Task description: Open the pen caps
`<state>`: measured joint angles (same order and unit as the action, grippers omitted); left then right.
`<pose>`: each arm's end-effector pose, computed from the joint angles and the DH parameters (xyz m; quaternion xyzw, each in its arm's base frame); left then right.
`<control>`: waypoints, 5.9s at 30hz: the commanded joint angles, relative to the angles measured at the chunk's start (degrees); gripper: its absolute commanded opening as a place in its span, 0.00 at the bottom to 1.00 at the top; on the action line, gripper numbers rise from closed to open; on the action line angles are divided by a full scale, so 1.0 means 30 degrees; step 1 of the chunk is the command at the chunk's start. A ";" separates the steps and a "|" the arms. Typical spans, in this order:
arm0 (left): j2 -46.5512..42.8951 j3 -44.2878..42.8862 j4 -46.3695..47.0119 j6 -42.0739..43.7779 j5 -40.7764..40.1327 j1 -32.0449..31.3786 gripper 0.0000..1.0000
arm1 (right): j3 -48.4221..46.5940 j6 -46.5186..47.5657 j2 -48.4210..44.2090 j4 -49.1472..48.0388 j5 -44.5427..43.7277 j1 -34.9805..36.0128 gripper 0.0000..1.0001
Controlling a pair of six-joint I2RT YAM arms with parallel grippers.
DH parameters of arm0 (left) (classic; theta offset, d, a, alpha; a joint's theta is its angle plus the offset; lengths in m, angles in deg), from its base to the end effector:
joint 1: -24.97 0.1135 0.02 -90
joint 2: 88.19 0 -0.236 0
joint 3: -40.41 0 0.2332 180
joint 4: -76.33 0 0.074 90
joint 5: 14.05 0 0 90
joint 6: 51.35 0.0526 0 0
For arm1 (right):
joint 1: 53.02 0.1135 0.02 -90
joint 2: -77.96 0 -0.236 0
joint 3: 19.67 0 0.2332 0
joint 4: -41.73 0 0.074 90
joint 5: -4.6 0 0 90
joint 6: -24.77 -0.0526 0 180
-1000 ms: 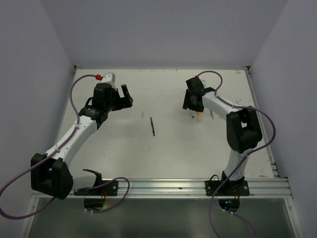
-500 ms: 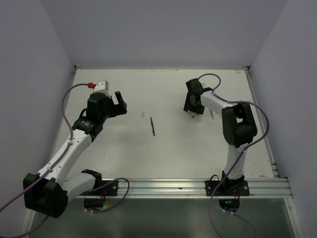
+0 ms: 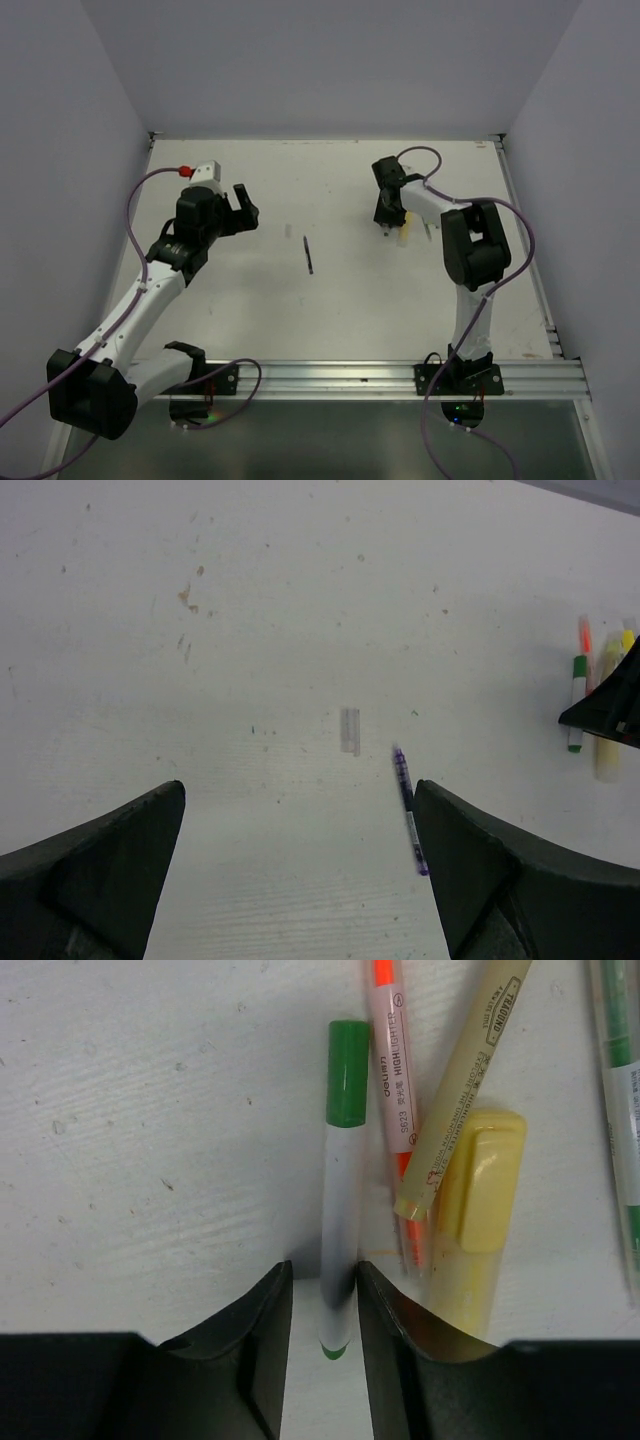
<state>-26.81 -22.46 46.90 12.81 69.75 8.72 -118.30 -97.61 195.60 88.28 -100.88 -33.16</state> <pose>0.2432 -0.0650 0.2676 -0.0993 0.8503 -0.1416 0.4970 0.3824 0.1232 0.1331 0.1339 0.9596 -0.0258 0.2463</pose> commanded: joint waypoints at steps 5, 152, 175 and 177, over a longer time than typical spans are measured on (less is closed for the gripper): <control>0.0338 -0.0183 0.1676 0.0529 0.1974 -0.0003 1.00 | 0.0221 0.1270 0.0104 -0.0233 0.0590 0.0205 0.09; 0.0662 0.0755 1.6209 -0.8378 -0.1830 -0.2112 0.00 | 1.1676 0.4730 -1.0914 -1.1249 0.7594 1.0549 0.00; 0.3267 -0.0008 1.0088 -0.5712 0.4610 -0.2258 0.00 | 1.2761 0.2065 -1.3843 -0.8556 0.2353 1.0227 0.00; 0.4025 -0.0066 0.9442 -0.5624 0.5051 -0.2405 0.00 | 1.2587 0.1509 -1.3931 -0.7678 0.1649 1.0022 0.00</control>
<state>-17.15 -21.15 80.83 -6.78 79.17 2.25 -78.06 -89.83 155.43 60.80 -89.54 -2.35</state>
